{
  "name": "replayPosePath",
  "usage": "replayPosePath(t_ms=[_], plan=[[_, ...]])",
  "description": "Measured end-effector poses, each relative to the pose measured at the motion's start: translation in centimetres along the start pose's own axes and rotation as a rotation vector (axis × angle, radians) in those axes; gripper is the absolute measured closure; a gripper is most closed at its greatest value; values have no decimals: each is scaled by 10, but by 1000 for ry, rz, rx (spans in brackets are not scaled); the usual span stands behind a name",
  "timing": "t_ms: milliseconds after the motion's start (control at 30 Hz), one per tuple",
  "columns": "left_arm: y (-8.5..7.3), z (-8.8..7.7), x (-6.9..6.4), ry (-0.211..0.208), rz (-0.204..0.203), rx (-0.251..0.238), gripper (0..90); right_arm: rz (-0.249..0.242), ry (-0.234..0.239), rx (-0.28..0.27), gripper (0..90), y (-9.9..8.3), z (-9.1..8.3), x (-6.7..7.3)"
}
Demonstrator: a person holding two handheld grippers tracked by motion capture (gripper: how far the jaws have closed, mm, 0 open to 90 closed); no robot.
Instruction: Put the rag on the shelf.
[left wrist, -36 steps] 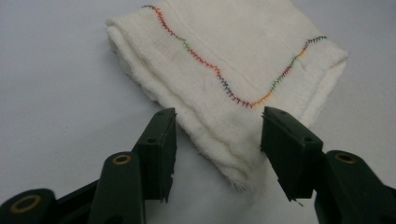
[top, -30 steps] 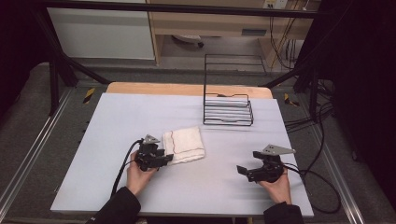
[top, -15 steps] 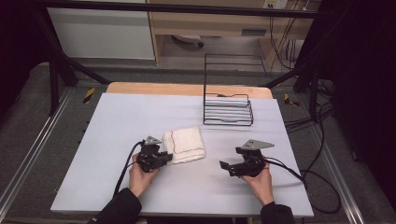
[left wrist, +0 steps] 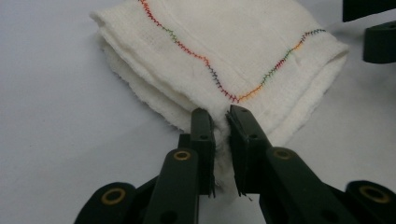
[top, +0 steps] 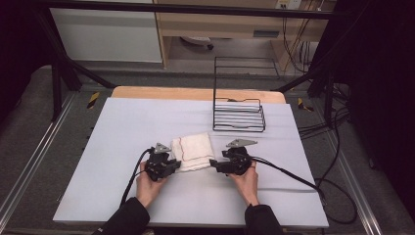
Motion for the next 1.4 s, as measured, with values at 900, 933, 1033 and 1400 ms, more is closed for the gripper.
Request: replayPosePath(t_ms=[900, 933, 1033, 1400], plan=[[-2, -13, 7, -66, -16, 15, 823, 140, 63, 13, 830, -3, 6, 25], [-3, -16, 5, -77, -14, 19, 823, 142, 62, 23, 830, -6, 4, 28], [-6, -22, -3, -85, 13, 29, 820, 130, 45, 47, 829, -15, -1, 35], [15, -29, 20, -13, 64, -60, 473, 32, 39, -4, 496, -17, -16, 32]])
Point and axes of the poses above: each handheld gripper's, and its own axes: z roughly forward along the jaws, y roughly out of its top, x roughly to its left, the point moved 7 cm from there along z, roughly forward along the jaws, and after that the axes turned 10 degrees about y, right-handed, at the moved point
